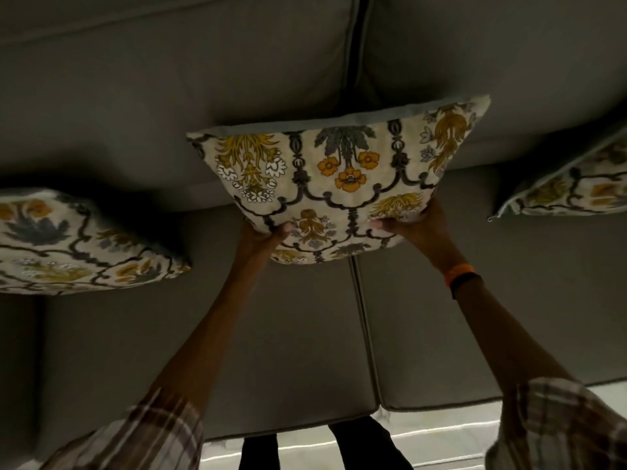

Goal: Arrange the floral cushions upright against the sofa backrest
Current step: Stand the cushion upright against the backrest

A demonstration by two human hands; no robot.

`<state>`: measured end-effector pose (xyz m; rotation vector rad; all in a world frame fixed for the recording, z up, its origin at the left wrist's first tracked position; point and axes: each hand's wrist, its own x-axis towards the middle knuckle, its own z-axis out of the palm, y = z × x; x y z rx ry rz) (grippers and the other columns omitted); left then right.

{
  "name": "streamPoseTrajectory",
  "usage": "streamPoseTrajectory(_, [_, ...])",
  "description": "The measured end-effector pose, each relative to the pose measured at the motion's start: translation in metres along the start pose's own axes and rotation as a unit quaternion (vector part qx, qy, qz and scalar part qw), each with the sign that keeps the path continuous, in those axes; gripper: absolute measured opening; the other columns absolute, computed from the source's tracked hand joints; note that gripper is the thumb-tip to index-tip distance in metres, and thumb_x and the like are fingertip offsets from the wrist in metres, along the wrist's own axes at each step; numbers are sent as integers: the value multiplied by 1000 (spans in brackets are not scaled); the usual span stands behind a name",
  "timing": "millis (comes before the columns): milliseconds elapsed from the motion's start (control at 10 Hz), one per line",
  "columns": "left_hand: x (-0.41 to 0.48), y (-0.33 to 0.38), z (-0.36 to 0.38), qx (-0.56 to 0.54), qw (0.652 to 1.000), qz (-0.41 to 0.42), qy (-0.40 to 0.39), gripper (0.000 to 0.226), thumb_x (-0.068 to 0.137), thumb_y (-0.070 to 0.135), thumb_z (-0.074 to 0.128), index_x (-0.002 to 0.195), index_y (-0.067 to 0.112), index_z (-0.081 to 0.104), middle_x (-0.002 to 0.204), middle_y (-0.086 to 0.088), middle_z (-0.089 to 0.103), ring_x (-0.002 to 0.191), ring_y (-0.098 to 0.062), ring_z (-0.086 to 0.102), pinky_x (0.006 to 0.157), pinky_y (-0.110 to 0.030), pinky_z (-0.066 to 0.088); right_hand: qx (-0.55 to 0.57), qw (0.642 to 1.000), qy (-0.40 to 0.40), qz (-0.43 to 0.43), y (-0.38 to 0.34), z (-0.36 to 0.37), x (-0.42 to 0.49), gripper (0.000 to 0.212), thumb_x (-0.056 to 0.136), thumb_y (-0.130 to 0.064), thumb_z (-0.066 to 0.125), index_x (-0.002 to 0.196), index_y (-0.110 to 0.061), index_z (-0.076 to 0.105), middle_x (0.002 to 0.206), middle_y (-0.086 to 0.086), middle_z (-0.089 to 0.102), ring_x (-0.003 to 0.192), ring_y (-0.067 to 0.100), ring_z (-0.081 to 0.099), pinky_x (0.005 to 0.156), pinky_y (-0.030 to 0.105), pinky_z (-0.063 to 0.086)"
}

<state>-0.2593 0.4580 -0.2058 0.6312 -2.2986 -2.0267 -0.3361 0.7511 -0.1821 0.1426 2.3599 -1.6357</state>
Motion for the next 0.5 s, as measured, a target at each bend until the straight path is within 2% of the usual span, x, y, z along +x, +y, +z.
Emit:
streamPoseTrajectory(100, [1, 0, 7, -29, 999, -16, -8, 65, 83, -3, 71, 135, 27, 46, 131, 21, 58, 119, 10, 55, 94, -10, 48, 5, 1000, -12, 24, 2, 2, 2, 108, 65, -8, 99, 156, -7, 43, 156, 7, 58, 145, 21, 55, 120, 44, 49])
streamPoseTrajectory(200, [8, -4, 7, -48, 999, -18, -9, 62, 83, 5, 73, 131, 40, 53, 129, 17, 63, 124, -4, 57, 102, -24, 49, 1, 1000, 11, 12, 3, 4, 6, 104, 66, -7, 99, 155, -6, 45, 154, 9, 59, 142, 17, 57, 109, 17, 53])
streamPoseTrajectory(300, [-1, -15, 5, -51, 998, -37, -24, 62, 83, 6, 74, 131, 37, 51, 129, 14, 62, 122, -5, 58, 103, -30, 50, 15, 999, 48, 16, 12, 11, -7, 107, 67, -2, 97, 157, -7, 38, 156, 10, 56, 144, 23, 55, 113, 29, 53])
streamPoseTrajectory(400, [-5, -14, -6, -20, 999, -33, -37, 73, 71, 35, 84, 133, 40, 44, 133, 17, 56, 123, 3, 54, 107, -32, 48, 21, 998, 53, 24, 21, 22, -13, 107, 69, 2, 95, 155, -11, 33, 151, -1, 56, 143, 22, 54, 116, 41, 49])
streamPoseTrajectory(500, [-19, -7, -17, 9, 996, -26, -84, 122, 56, 68, 78, 150, 9, 26, 153, -13, 37, 139, -25, 41, 111, -40, 41, 4, 993, 112, 27, 32, 43, -38, 103, 72, 1, 94, 154, -9, 33, 150, 2, 55, 142, 23, 54, 117, 39, 49])
